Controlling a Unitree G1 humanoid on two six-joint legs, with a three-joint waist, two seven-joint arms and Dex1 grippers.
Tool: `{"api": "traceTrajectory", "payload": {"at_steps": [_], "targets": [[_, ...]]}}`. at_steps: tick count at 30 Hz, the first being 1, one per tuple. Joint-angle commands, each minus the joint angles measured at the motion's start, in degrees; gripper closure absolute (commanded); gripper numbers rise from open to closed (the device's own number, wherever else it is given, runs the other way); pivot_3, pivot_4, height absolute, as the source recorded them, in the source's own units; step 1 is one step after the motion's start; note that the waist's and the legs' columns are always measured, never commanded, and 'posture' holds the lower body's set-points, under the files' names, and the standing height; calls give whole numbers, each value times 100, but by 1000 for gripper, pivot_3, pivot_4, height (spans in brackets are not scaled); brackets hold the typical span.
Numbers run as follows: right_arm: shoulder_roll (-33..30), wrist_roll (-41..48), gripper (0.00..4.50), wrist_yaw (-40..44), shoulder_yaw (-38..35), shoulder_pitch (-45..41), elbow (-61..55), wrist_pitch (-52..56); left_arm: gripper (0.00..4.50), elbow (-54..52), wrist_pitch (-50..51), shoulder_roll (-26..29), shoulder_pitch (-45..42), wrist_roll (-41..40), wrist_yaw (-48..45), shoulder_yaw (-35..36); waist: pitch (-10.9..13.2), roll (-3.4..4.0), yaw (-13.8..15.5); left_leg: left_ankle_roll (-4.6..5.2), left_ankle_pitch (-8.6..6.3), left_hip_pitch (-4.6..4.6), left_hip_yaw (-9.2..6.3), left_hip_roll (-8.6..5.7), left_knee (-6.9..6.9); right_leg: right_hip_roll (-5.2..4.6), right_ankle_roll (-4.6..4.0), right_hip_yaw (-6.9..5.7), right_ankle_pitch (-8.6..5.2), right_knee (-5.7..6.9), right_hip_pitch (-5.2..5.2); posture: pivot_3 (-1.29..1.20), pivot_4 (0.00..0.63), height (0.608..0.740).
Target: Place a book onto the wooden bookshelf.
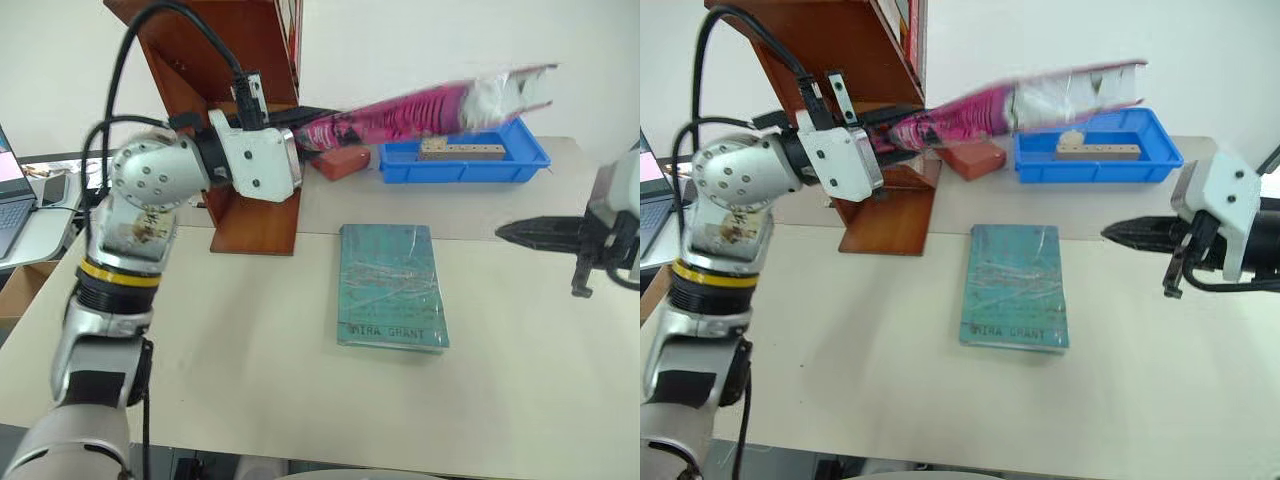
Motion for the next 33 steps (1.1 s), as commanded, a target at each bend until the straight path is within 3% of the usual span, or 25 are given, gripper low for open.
{"api": "traceTrajectory", "payload": {"at_steps": [1,10,15,22,30,31,33], "targets": [[32,345,4500,-239,158,-486,-72,122,4152,497,-449,460,-376,409,51,98,3,0,-6,0,0,-1,0,1,1,0,0,0,0,2,-2,0,150,673],[379,491,4500,-488,874,-1512,185,6,4152,694,429,1275,-200,1334,-121,-35,11,17,5,3,2,-24,6,4,4,1,2,0,-1,27,-62,0,150,673],[672,507,4500,-591,1110,-2105,351,-12,4152,600,943,1395,-10,1579,-113,-33,8,31,0,3,3,-24,8,7,3,3,2,1,-1,35,-66,0,150,673],[708,387,4500,-505,1168,-2053,411,-115,4152,391,1442,1409,316,1560,-289,-29,11,27,3,4,3,-22,16,15,1,7,0,-1,0,38,-66,0,150,673],[681,356,4500,-481,1084,-1865,458,-218,523,108,1885,1492,469,1405,-510,49,11,28,-34,5,3,-22,18,22,-2,13,-1,-1,1,47,-63,0,150,673],[680,350,4500,-476,1077,-1849,467,-235,214,39,1950,1534,528,1348,-589,75,11,28,-33,5,3,-22,18,22,-2,13,-1,-1,1,47,-64,0,150,673],[669,320,4500,-449,1071,-1814,513,-297,77,-156,2057,1656,673,1217,-753,169,11,29,-35,5,3,-21,18,22,-2,13,-1,-1,1,46,-64,0,150,673]]}}
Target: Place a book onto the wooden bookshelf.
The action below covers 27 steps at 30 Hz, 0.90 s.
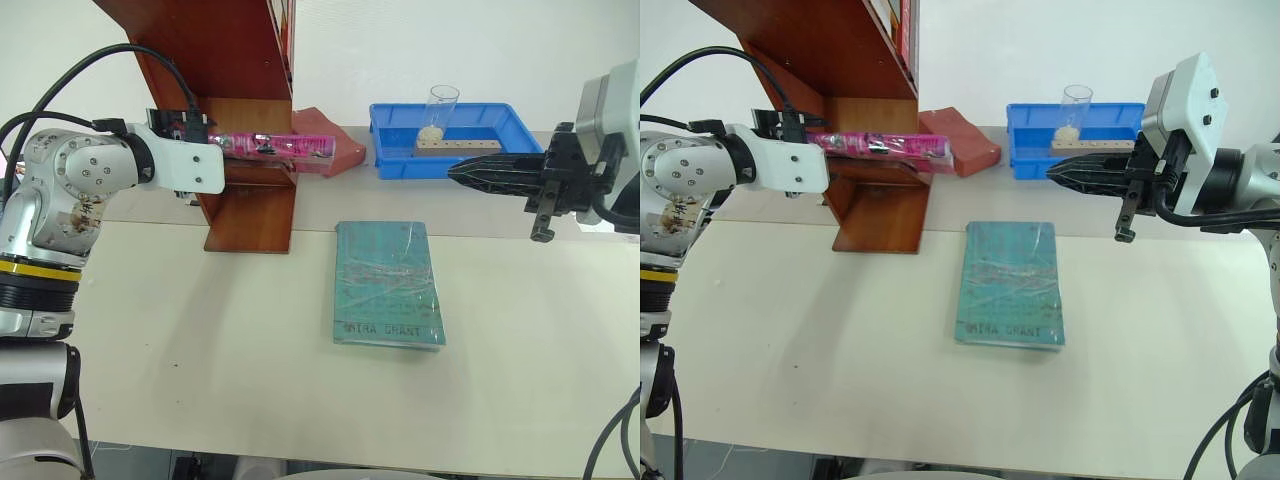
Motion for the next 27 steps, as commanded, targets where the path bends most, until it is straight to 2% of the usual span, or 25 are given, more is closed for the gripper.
{"api": "traceTrajectory", "payload": {"at_steps": [1,5,11,15,18,22,27], "targets": [[-85,-66,4500,61,-201,22,25,-260,77,-450,244,292,150,-329,-255,352,0,0,-4,0,0,0,0,0,0,0,0,0,0,-1,0,0,150,673],[-112,-211,4500,195,-122,-7,251,-459,77,-975,963,528,305,-978,-723,782,1,-1,-10,0,0,3,1,1,0,0,0,-1,0,0,-1,0,150,673],[-205,-556,4500,500,25,-95,755,-884,77,-1645,3358,827,181,-2435,-1157,1985,5,-5,-41,0,0,8,1,2,1,0,4,-4,-3,-3,-7,0,150,673],[-314,-794,4500,703,87,-3,1017,-1152,77,-2011,4543,1044,806,-3427,-1533,2848,12,1,-47,0,-1,28,2,2,-6,-1,28,-3,-21,-3,0,0,150,673],[-455,-957,4500,892,81,153,1186,-1348,77,-2143,4442,1193,1663,-3527,-1619,3306,18,5,-47,0,-2,41,12,3,-8,-6,18,-2,-21,2,1,0,150,673],[-687,-1349,4500,1133,48,580,1514,-1862,77,-2300,4296,1119,3200,-3662,-1929,3786,15,6,-43,0,-2,48,17,8,-8,-8,-11,-2,-8,3,2,0,150,673],[-770,-1697,4500,1228,-12,1155,1798,-2385,77,-2190,4085,882,4115,-3772,-1792,3828,14,-13,-20,0,-3,48,27,12,-7,-14,-17,-5,-11,2,0,0,150,673]]}}
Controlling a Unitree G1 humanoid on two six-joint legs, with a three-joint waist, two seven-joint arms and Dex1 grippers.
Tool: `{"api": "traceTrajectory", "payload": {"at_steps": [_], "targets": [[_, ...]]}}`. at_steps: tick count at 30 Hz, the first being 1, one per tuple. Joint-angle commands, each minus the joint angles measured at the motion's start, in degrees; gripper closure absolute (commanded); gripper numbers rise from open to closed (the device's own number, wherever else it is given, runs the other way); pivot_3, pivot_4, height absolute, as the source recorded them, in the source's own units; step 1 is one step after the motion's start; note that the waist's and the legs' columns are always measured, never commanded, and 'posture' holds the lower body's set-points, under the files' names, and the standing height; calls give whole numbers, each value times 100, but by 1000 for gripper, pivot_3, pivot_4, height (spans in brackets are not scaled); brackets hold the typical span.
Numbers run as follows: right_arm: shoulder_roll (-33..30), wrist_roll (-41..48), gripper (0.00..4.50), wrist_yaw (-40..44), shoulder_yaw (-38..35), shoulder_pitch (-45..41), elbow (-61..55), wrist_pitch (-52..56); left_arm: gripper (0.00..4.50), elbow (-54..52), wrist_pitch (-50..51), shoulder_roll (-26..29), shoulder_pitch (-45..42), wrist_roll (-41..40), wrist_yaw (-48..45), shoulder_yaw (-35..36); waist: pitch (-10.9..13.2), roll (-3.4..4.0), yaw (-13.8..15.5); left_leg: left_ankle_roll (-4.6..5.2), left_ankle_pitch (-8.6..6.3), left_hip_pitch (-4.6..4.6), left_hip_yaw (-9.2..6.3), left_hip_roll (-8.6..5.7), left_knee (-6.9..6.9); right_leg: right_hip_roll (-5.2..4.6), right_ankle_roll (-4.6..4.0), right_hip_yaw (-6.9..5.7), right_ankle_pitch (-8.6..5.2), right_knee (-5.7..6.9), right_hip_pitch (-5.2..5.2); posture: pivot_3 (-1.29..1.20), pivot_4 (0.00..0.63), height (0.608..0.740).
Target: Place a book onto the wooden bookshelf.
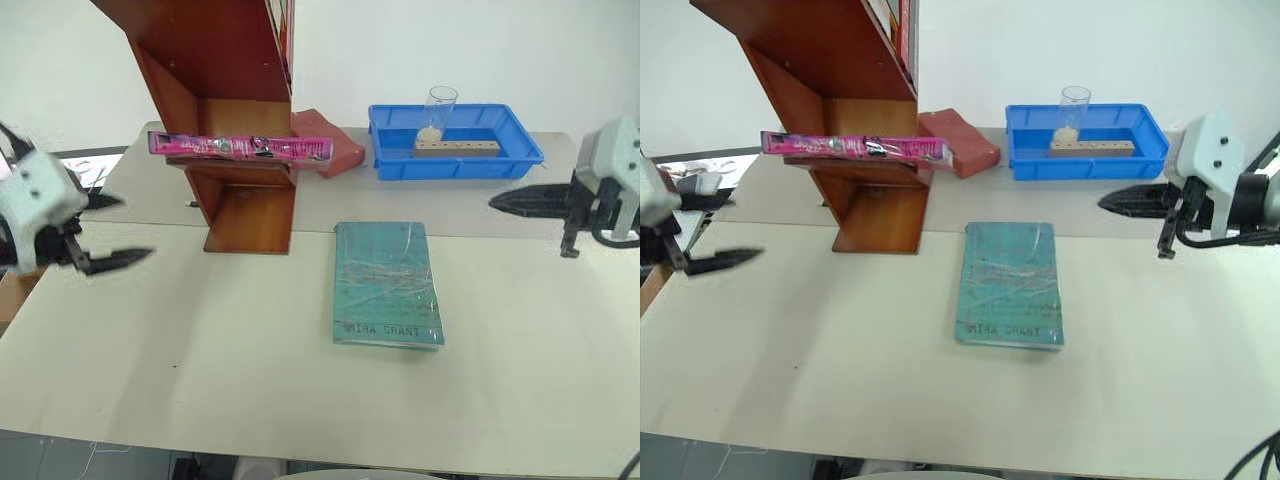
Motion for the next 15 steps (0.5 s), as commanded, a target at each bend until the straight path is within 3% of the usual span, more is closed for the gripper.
{"api": "traceTrajectory", "payload": {"at_steps": [1,15], "targets": [[-114,-156,4500,35,-223,175,104,-365,77,-49,-238,-69,254,-113,139,216,0,0,0,0,0,0,3,0,0,-2,0,1,0,-1,1,0,150,673],[-101,-183,4500,-90,-186,266,-113,-208,77,-237,-106,-396,203,-709,664,-239,-1,5,-19,0,0,1,10,0,-3,-4,-3,5,0,-1,0,0,150,673]]}}
